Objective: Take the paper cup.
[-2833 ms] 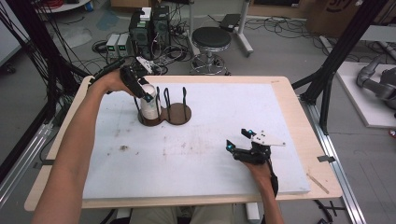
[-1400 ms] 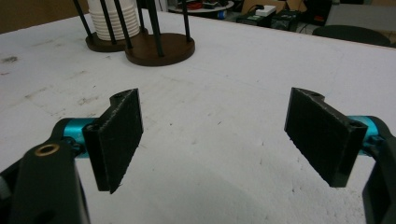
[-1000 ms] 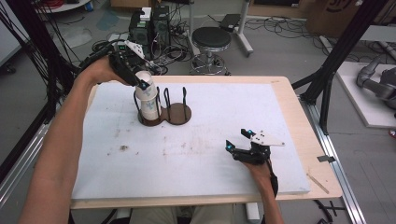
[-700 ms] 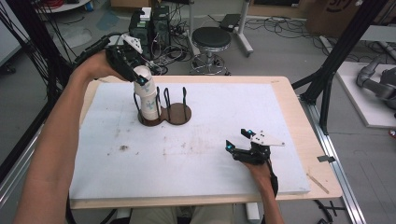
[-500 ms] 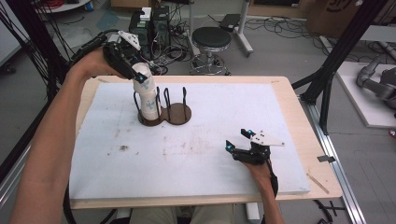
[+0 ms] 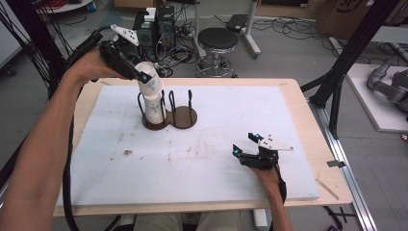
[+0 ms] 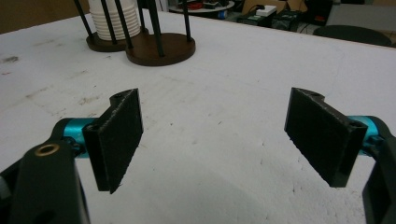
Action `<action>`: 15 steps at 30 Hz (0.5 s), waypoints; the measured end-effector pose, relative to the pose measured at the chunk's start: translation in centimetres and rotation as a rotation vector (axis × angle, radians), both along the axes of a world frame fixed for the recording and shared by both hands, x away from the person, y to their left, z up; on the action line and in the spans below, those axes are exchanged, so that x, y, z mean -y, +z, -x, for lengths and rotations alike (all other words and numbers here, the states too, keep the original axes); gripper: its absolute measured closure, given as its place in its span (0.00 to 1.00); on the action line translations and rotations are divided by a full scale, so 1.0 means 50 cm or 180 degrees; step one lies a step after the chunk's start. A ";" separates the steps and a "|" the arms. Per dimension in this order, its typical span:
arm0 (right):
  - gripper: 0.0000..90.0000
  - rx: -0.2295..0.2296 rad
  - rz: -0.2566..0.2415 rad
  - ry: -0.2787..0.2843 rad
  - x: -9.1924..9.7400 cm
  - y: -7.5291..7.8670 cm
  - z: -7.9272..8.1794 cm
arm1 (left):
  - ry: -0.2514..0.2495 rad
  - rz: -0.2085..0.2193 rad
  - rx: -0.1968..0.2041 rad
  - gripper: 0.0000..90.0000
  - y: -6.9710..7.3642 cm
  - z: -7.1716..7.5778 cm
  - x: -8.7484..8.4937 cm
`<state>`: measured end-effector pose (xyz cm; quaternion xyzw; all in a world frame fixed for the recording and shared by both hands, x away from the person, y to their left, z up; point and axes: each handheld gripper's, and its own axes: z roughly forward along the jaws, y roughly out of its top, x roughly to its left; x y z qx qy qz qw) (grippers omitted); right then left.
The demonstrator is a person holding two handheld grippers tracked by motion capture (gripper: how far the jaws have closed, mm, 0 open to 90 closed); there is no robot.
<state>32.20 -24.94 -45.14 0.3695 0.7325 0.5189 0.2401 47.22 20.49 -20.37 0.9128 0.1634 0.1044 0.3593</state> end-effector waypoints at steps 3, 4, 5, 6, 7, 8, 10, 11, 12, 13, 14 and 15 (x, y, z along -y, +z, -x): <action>0.22 0.0023 0.0024 0.0005 -0.001 0.000 0.000 | 0.0000 0.0153 0.0033 0.40 0.010 0.020 -0.006; 0.22 0.0032 0.0025 -0.0002 -0.001 0.000 0.001 | 0.0003 0.0221 0.0040 0.40 0.012 0.029 -0.009; 0.22 0.0039 0.0034 0.0001 0.000 0.000 0.001 | -0.0006 0.0255 0.0030 0.40 0.013 0.036 -0.011; 0.22 0.0038 0.0033 0.0001 0.000 0.000 0.001 | -0.0018 0.0290 0.0046 0.40 0.013 0.042 -0.012; 0.22 0.0020 0.0016 0.0002 -0.001 0.000 0.001 | -0.0008 0.0326 0.0041 0.40 0.014 0.050 -0.015; 0.22 0.0015 0.0015 0.0004 -0.001 0.000 0.001 | -0.0022 0.0357 0.0040 0.40 0.014 0.055 -0.016; 0.22 0.0014 0.0011 0.0002 -0.001 0.000 0.000 | -0.0026 0.0445 0.0034 0.40 0.014 0.068 -0.020; 0.22 0.0013 0.0016 0.0001 -0.001 0.000 0.000 | -0.0041 0.0482 0.0018 0.40 0.013 0.074 -0.022; 0.22 0.0011 0.0017 0.0004 0.000 0.000 0.000 | -0.0044 0.0530 -0.0011 0.40 0.011 0.079 -0.023; 0.22 0.0016 0.0014 0.0005 0.000 0.000 0.000 | -0.0055 0.0532 -0.0003 0.40 0.010 0.083 -0.023; 0.22 0.0017 0.0013 0.0005 0.000 0.000 0.000 | -0.0065 0.0566 0.0011 0.40 0.008 0.090 -0.024; 0.22 0.0015 0.0009 0.0007 0.000 0.000 0.001 | -0.0098 0.0605 0.0035 0.40 0.005 0.096 -0.025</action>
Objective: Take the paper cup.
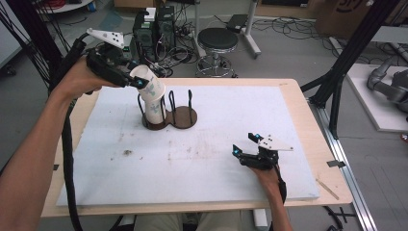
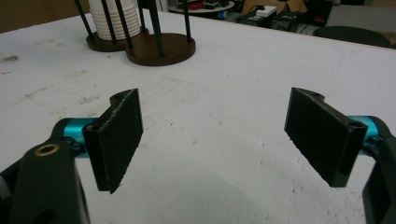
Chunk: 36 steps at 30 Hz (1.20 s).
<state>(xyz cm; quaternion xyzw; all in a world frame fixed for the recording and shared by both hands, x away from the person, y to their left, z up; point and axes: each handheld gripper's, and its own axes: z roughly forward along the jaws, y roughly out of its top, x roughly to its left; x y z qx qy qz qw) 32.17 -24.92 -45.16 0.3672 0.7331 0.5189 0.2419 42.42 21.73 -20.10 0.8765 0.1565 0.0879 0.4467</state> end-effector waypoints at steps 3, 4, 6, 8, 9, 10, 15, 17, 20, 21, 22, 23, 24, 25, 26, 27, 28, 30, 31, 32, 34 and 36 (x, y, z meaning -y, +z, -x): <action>0.22 0.0007 -0.0006 -0.0001 0.000 0.000 0.000 | -0.0067 0.0130 0.0054 0.40 -0.009 0.017 -0.002; 0.22 0.0006 -0.0010 -0.0003 0.000 0.000 0.000 | -0.0100 0.0162 0.0075 0.40 -0.012 0.023 -0.003; 0.22 -0.0007 -0.0014 -0.0014 0.001 0.000 0.000 | -0.0140 0.0197 0.0091 0.40 -0.018 0.032 -0.003; 0.22 -0.0011 -0.0016 -0.0014 0.001 0.000 0.000 | -0.0159 0.0225 0.0109 0.40 -0.022 0.040 -0.002; 0.22 -0.0007 -0.0011 -0.0007 0.001 0.000 -0.001 | -0.0190 0.0254 0.0142 0.40 -0.027 0.050 -0.002; 0.22 -0.0017 -0.0014 -0.0007 0.001 0.000 -0.001 | -0.0204 0.0278 0.0155 0.40 -0.030 0.055 -0.002; 0.22 -0.0030 -0.0014 -0.0008 0.001 0.000 -0.001 | -0.0227 0.0368 0.0167 0.40 -0.046 0.075 -0.001; 0.22 -0.0019 -0.0007 -0.0006 0.002 0.000 -0.001 | -0.0223 0.0422 0.0167 0.40 -0.057 0.083 0.000; 0.22 -0.0021 -0.0007 -0.0005 0.002 0.000 -0.002 | -0.0221 0.0499 0.0161 0.40 -0.074 0.092 0.001; 0.22 -0.0023 -0.0009 -0.0007 0.001 0.000 -0.001 | -0.0219 0.0529 0.0161 0.40 -0.078 0.095 0.002; 0.22 -0.0023 -0.0008 -0.0006 0.002 0.000 -0.001 | -0.0228 0.0565 0.0165 0.40 -0.085 0.098 0.002; 0.22 -0.0022 -0.0009 -0.0001 0.002 0.000 -0.002 | -0.0234 0.0591 0.0170 0.40 -0.091 0.101 0.003; 0.22 -0.0022 -0.0011 -0.0002 0.002 0.000 -0.002 | -0.0236 0.0620 0.0164 0.40 -0.096 0.104 0.004; 0.22 -0.0023 -0.0018 -0.0007 0.002 0.000 -0.002 | -0.0240 0.0635 0.0175 0.40 -0.100 0.106 0.006; 0.22 -0.0024 -0.0020 -0.0008 0.002 0.000 -0.002 | -0.0241 0.0664 0.0168 0.40 -0.105 0.109 0.008; 0.22 -0.0018 -0.0016 -0.0005 0.002 0.000 -0.003 | -0.0254 0.0697 0.0165 0.40 -0.109 0.113 0.010; 0.22 -0.0022 -0.0023 -0.0004 0.002 0.000 -0.003 | -0.0269 0.0716 0.0173 0.40 -0.112 0.116 0.012; 0.22 -0.0022 -0.0026 0.0001 0.003 0.000 -0.003 | -0.0290 0.0776 0.0191 0.40 -0.119 0.124 0.015; 0.22 -0.0036 -0.0035 -0.0004 0.003 0.000 -0.002 | -0.0299 0.0812 0.0189 0.40 -0.122 0.127 0.016; 0.22 -0.0039 -0.0044 -0.0007 0.003 0.000 -0.002 | -0.0307 0.0850 0.0204 0.40 -0.128 0.132 0.018; 0.22 -0.0037 -0.0046 -0.0003 0.003 0.000 -0.003 | -0.0304 0.0919 0.0228 0.40 -0.139 0.141 0.020; 0.22 -0.0036 -0.0043 0.0004 0.003 0.000 -0.003 | -0.0278 0.0996 0.0253 0.40 -0.151 0.148 0.019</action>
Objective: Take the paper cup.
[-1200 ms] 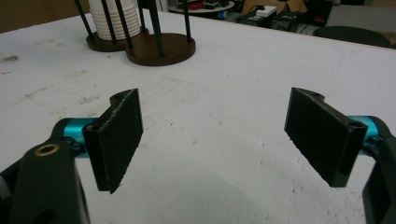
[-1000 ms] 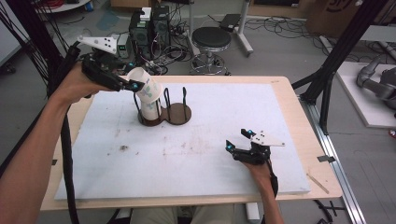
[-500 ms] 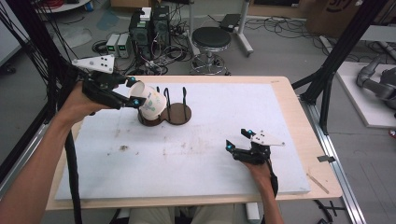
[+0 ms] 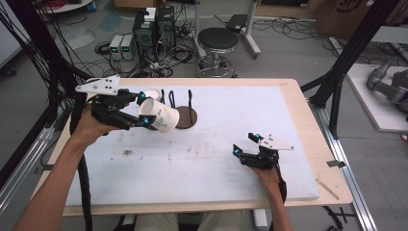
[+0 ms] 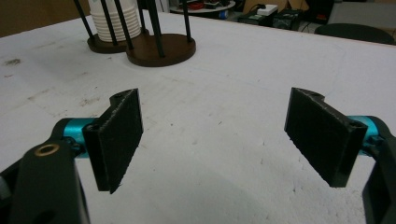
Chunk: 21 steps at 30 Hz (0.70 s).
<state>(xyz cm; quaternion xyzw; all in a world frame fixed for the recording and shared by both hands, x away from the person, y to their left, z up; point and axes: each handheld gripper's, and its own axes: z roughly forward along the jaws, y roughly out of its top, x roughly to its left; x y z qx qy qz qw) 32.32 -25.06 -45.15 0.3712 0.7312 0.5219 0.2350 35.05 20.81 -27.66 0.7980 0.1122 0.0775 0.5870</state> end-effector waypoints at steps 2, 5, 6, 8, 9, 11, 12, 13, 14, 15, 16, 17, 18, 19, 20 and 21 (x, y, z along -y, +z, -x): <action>0.22 -0.0009 0.0014 0.0006 0.000 0.000 0.000 | 0.0002 0.0082 -0.0022 0.40 -0.013 0.005 0.000; 0.22 -0.0016 0.0012 0.0005 -0.001 0.000 0.000 | 0.0002 0.0099 -0.0038 0.40 -0.031 0.013 -0.001; 0.22 -0.0006 0.0017 0.0002 0.000 0.000 -0.001 | -0.0007 0.0105 -0.0048 0.40 -0.035 0.014 -0.002; 0.22 -0.0013 0.0009 -0.0004 0.000 0.000 -0.001 | -0.0022 0.0131 -0.0053 0.40 -0.047 0.021 -0.004; 0.22 0.0003 0.0009 -0.0005 0.000 0.000 -0.002 | -0.0027 0.0128 -0.0054 0.40 -0.050 0.023 -0.005; 0.22 -0.0009 0.0016 -0.0002 0.000 0.000 -0.002 | -0.0030 0.0156 -0.0045 0.40 -0.063 0.030 -0.007; 0.22 -0.0012 0.0012 -0.0012 0.000 0.000 -0.001 | -0.0044 0.0167 -0.0053 0.40 -0.070 0.032 -0.008; 0.22 -0.0008 0.0022 -0.0011 0.000 0.000 -0.001 | -0.0046 0.0171 -0.0058 0.40 -0.076 0.034 -0.009; 0.22 -0.0008 0.0022 -0.0011 0.000 0.000 -0.001 | -0.0046 0.0171 -0.0058 0.40 -0.076 0.034 -0.009; 0.22 -0.0003 0.0026 -0.0015 -0.001 0.000 0.000 | -0.0024 0.0176 -0.0054 0.40 -0.082 0.035 -0.010; 0.22 -0.0003 0.0026 -0.0015 -0.001 0.000 0.000 | -0.0022 0.0180 -0.0050 0.40 -0.087 0.036 -0.012; 0.22 -0.0020 0.0018 -0.0021 -0.002 0.000 0.000 | -0.0020 0.0228 -0.0057 0.40 -0.096 0.037 -0.015; 0.22 -0.0008 0.0025 -0.0020 -0.001 0.000 0.000 | -0.0013 0.0221 -0.0056 0.40 -0.100 0.038 -0.016; 0.22 -0.0021 0.0020 -0.0025 -0.001 0.000 0.000 | -0.0029 0.0213 -0.0073 0.40 -0.103 0.038 -0.016; 0.22 -0.0011 0.0024 -0.0026 -0.001 0.000 0.000 | -0.0042 0.0203 -0.0087 0.40 -0.109 0.040 -0.016; 0.22 -0.0011 0.0025 -0.0026 -0.001 0.000 0.000 | -0.0020 0.0185 -0.0082 0.40 -0.113 0.041 -0.016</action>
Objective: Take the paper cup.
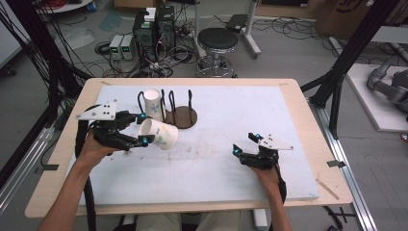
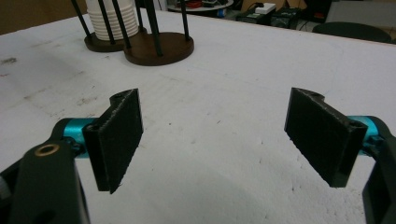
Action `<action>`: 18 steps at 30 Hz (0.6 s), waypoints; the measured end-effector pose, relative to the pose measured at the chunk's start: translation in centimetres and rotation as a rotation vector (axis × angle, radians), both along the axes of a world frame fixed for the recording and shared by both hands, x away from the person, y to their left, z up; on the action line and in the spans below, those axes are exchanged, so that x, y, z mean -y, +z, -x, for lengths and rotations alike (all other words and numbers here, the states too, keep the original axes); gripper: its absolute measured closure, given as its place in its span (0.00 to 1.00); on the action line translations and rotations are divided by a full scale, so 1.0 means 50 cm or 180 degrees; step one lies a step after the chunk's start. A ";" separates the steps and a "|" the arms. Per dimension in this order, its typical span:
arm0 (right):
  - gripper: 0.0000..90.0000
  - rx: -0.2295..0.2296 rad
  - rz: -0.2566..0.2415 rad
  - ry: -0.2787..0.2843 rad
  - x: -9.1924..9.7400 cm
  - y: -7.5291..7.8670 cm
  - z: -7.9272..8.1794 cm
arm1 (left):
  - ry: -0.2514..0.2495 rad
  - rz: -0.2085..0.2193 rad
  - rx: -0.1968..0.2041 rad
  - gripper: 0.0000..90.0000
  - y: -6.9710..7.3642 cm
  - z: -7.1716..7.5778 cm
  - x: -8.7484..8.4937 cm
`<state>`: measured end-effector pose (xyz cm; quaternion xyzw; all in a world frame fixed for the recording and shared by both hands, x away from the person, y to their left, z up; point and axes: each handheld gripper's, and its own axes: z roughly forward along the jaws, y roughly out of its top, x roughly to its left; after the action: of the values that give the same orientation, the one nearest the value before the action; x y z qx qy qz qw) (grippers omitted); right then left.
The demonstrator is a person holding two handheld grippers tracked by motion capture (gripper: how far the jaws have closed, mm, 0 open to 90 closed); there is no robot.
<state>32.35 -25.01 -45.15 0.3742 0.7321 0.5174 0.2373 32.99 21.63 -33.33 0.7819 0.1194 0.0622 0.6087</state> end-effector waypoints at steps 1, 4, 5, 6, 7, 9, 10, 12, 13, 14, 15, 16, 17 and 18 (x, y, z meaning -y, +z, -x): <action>0.22 -0.0012 -0.0002 -0.0002 0.000 0.000 0.000 | 0.0000 0.0000 0.0000 0.40 0.000 0.000 0.000; 0.22 -0.0005 -0.0004 -0.0011 -0.001 0.000 0.001 | -0.0016 0.0043 0.0003 0.40 -0.018 0.006 -0.002; 0.22 0.0002 0.0003 -0.0013 -0.001 0.000 0.001 | -0.0016 0.0043 0.0003 0.40 -0.018 0.006 -0.002; 0.22 0.0006 0.0004 -0.0015 -0.001 0.000 0.001 | -0.0031 0.0020 -0.0018 0.40 -0.023 0.002 -0.002; 0.22 0.0002 0.0012 -0.0012 0.000 0.000 0.000 | -0.0031 0.0020 -0.0018 0.40 -0.023 0.002 -0.002; 0.22 0.0007 0.0009 -0.0013 0.000 0.000 0.000 | -0.0036 0.0037 -0.0029 0.40 -0.025 0.000 -0.002; 0.22 0.0011 0.0007 -0.0013 -0.001 0.000 0.000 | -0.0028 0.0038 -0.0025 0.40 -0.025 0.000 -0.002; 0.22 -0.0002 0.0000 -0.0009 -0.001 0.000 0.001 | -0.0045 0.0024 -0.0022 0.40 -0.026 0.001 0.001; 0.22 0.0002 0.0002 -0.0007 -0.001 0.000 0.001 | -0.0047 -0.0003 -0.0008 0.40 -0.026 0.002 0.003; 0.22 0.0010 0.0012 0.0000 -0.001 0.000 0.001 | -0.0055 -0.0017 -0.0001 0.40 -0.025 0.003 0.004; 0.22 0.0006 0.0013 -0.0008 -0.001 0.000 0.002 | -0.0049 -0.0008 -0.0003 0.40 -0.025 0.004 0.006; 0.22 0.0006 0.0003 -0.0013 -0.002 0.000 0.002 | -0.0058 -0.0013 0.0011 0.40 -0.025 0.004 0.006; 0.22 0.0010 0.0004 -0.0015 -0.002 0.000 0.002 | -0.0052 -0.0008 0.0017 0.40 -0.024 0.005 0.006; 0.22 0.0007 0.0003 -0.0013 -0.002 0.000 0.002 | -0.0049 -0.0001 0.0022 0.40 -0.023 0.005 0.005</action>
<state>32.24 -24.93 -45.15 0.3750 0.7313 0.5170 0.2393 32.72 21.37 -34.49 0.7826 0.1113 0.0602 0.6095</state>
